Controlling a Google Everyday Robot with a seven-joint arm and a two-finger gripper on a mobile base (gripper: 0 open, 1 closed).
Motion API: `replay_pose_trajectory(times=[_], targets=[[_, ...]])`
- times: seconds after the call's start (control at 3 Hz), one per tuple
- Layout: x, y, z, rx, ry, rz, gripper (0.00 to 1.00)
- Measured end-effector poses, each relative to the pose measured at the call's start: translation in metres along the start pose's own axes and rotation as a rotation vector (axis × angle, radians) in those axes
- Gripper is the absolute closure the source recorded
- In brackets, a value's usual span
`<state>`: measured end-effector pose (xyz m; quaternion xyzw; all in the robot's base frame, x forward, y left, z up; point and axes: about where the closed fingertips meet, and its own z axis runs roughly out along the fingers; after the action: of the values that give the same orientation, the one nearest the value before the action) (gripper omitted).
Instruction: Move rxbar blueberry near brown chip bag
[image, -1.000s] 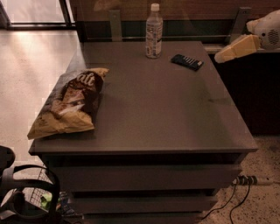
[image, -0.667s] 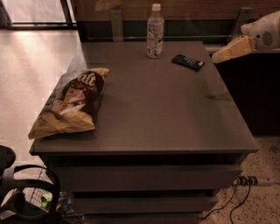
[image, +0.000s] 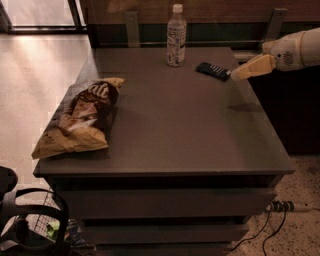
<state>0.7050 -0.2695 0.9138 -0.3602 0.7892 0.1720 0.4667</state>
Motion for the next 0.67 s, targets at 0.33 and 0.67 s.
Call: replay_pose_trajectory(times=[0.33, 0.67], targets=[[0.000, 0.000, 0.000, 0.000, 0.000, 0.000, 0.00], [0.003, -0.009, 0.018, -0.020, -0.024, 0.015, 0.00]])
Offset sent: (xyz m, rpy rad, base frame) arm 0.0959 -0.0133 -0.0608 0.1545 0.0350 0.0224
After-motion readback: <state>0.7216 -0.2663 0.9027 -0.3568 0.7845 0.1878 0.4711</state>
